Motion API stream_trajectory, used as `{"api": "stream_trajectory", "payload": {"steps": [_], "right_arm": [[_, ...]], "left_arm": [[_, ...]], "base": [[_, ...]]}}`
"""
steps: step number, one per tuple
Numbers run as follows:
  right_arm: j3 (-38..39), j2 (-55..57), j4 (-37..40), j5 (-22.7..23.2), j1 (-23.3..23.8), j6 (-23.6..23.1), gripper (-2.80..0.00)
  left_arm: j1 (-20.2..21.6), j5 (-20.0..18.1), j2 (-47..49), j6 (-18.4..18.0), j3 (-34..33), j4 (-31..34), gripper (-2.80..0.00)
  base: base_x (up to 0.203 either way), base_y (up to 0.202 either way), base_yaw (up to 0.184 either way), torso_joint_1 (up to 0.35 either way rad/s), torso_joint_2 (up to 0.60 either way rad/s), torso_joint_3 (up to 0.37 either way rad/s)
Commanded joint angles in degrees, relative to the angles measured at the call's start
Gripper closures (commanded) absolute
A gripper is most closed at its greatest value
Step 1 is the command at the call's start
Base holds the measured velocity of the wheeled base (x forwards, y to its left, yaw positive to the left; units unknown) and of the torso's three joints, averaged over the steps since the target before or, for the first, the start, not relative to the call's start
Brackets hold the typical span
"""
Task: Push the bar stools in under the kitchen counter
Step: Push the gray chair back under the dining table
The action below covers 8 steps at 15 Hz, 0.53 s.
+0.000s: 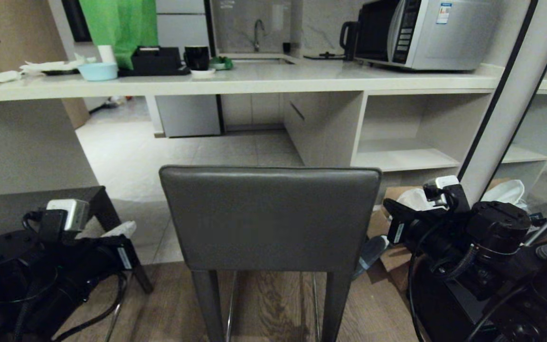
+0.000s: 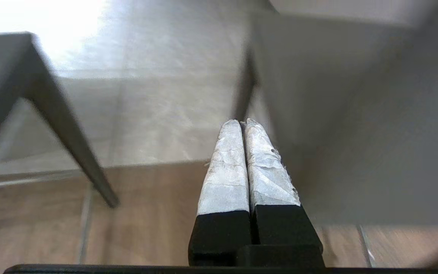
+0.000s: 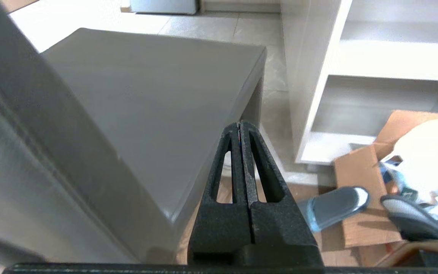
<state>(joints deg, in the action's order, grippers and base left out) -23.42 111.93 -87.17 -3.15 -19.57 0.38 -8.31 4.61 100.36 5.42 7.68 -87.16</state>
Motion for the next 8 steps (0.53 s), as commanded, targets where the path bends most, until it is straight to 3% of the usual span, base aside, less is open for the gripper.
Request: {"api": "stream_trajectory", "payload": {"steps": [1,5,8], "right_arm": [[-1.78,1.01,-0.49,-3.35,-2.18,-0.34,0.00],[-2.61,1.03,-0.49,-7.48,-7.52,-1.86,0.00],[-2.69,0.30,-0.49,-7.92,-8.30,-2.05,0.00]], "left_arm": [[3.75,-2.29,2.89,-0.11,3.82,-0.50,0.00],[-5.96,0.04,10.64,-5.38,10.19,-0.50,0.00],[-10.09,0.32,12.35,-7.06,11.22,-0.50,0.00]], "base": [[0.000,0.000,0.000,0.000,0.00,0.000],[0.000,0.000,0.000,0.000,0.00,0.000],[0.000,0.000,0.000,0.000,0.00,0.000]]}}
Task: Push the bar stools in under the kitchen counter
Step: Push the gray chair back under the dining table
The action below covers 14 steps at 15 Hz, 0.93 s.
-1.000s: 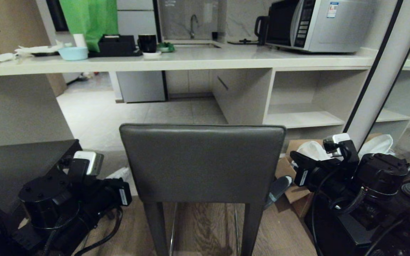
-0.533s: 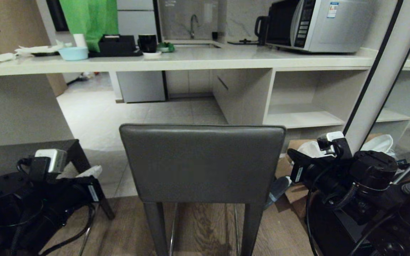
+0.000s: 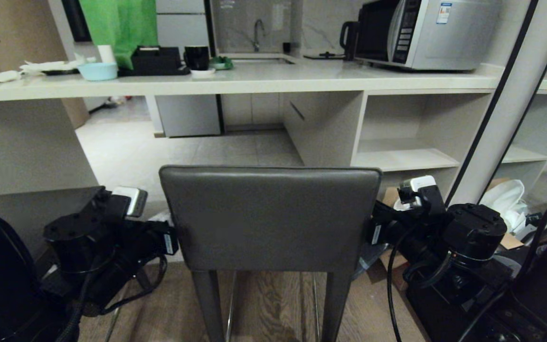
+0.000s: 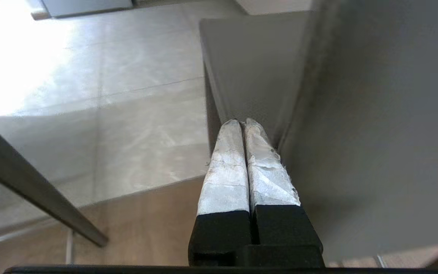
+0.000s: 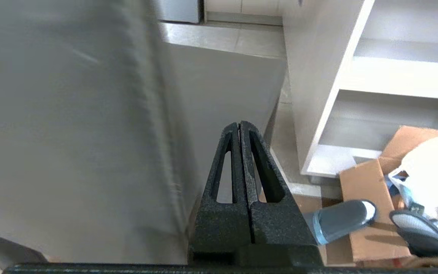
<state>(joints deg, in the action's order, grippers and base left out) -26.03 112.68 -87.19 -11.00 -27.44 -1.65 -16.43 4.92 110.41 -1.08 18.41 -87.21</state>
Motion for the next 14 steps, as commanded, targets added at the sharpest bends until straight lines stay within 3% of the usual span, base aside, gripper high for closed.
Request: {"api": "stream_trajectory", "payload": {"steps": [1,6,11,14], "right_arm": [[-0.07,-0.34,-0.48,-0.08,-0.43,-0.02,0.00],[-4.22,1.59,-0.45,-0.06,-2.50,0.00,0.00],[-15.93,3.08,8.23,0.06,-3.34,0.14,0.00],[-18.00,4.61,10.04,0.01,-4.56,0.15,0.00]], "left_arm": [[-2.31,0.13,2.86,-1.20,0.71,-0.45,0.00],[-4.23,0.18,2.79,-1.21,1.02,-0.45,0.00],[-5.37,0.35,2.26,-1.20,-0.22,-0.45,0.00],[-5.98,0.39,2.17,-1.20,-0.59,-0.45,0.00]], "base": [[0.000,0.000,0.000,0.000,0.00,0.000],[0.000,0.000,0.000,0.000,0.00,0.000],[0.000,0.000,0.000,0.000,0.00,0.000],[0.000,0.000,0.000,0.000,0.00,0.000]]}}
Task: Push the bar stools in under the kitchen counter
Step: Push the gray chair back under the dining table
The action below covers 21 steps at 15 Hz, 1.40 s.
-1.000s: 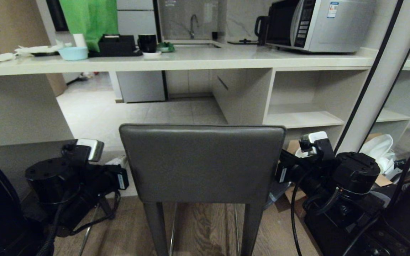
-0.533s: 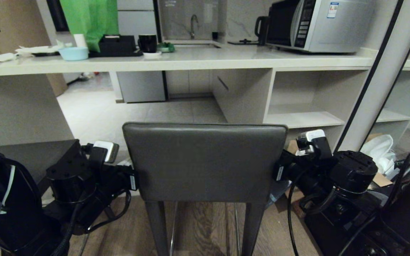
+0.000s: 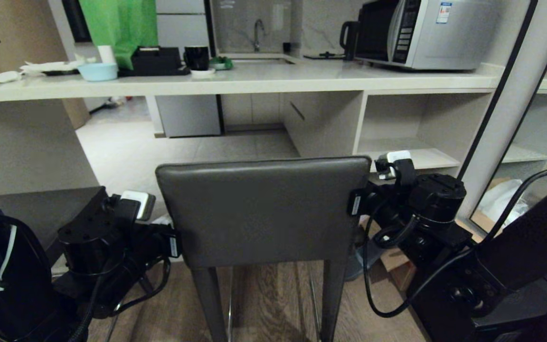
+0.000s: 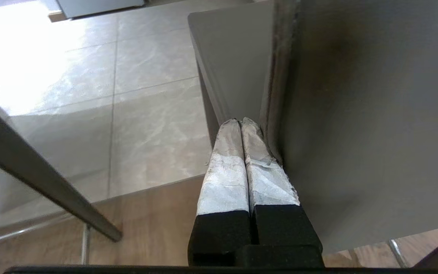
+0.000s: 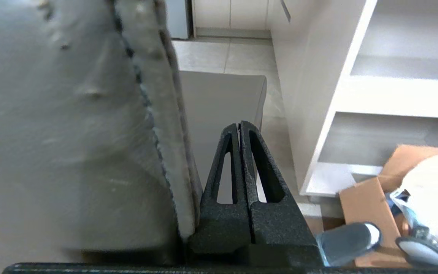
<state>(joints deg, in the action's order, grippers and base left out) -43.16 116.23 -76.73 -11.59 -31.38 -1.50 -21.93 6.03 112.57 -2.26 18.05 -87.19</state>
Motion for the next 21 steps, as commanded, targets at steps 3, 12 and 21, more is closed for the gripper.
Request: {"api": "stream_trajectory", "payload": {"steps": [3,12,21], "right_arm": [[-2.60,2.12,-0.44,0.58,-0.74,0.00,0.00],[-6.60,7.17,0.08,0.63,0.00,-0.19,0.00],[-6.24,7.25,-0.18,0.61,0.00,-0.35,0.00]], "left_arm": [[-0.48,-0.05,0.25,0.06,-0.74,-0.48,0.00],[-1.63,3.81,2.41,-0.05,-0.47,-0.48,0.00],[-1.45,4.51,2.76,-0.12,-0.12,-0.48,0.00]], "base": [[0.000,0.000,0.000,0.000,0.00,0.000],[0.000,0.000,0.000,0.000,0.00,0.000],[0.000,0.000,0.000,0.000,0.00,0.000]]}}
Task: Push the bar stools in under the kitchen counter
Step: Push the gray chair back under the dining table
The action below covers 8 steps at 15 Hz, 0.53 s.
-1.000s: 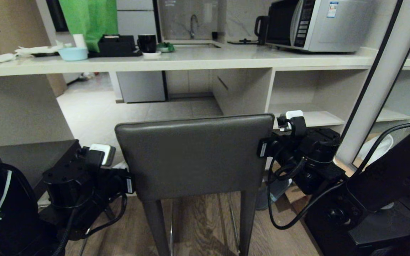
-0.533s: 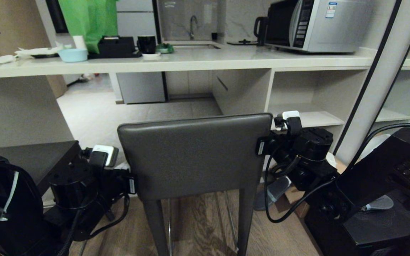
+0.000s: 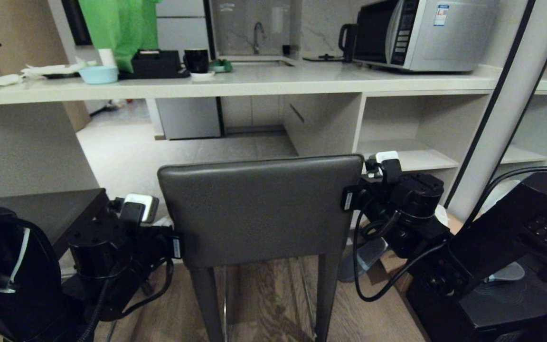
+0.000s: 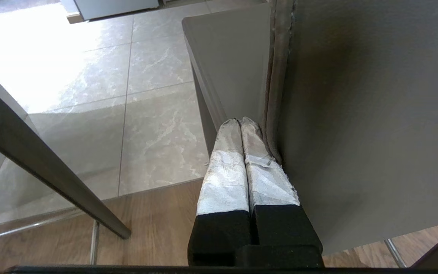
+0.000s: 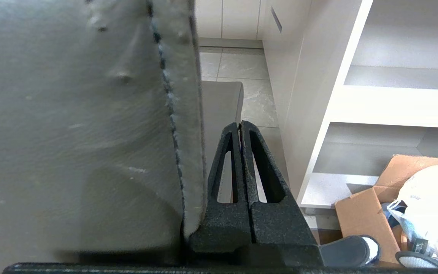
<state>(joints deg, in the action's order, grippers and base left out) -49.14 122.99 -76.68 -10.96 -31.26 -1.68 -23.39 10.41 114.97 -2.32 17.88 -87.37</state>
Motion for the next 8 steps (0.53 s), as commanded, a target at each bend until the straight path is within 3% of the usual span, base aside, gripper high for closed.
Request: {"api": "stream_trajectory", "payload": {"steps": [1,4,8], "right_arm": [[-0.34,0.58,-0.20,-0.03,-0.12,-0.17,0.00],[-1.05,1.20,-0.21,-0.03,-0.21,-0.26,0.00],[-0.96,1.00,-0.23,-0.03,-0.12,-0.31,0.00]], "left_arm": [[0.01,0.14,0.43,-0.14,0.05,-0.29,0.00],[-0.51,0.14,0.34,-0.14,-0.13,-0.29,0.00],[-0.60,0.14,0.26,-0.19,-0.57,-0.29,0.00]], "base": [[0.000,0.000,0.000,0.000,0.00,0.000],[0.041,0.000,-0.002,-0.001,0.00,0.002],[0.193,0.000,0.003,0.003,0.00,0.001]]}}
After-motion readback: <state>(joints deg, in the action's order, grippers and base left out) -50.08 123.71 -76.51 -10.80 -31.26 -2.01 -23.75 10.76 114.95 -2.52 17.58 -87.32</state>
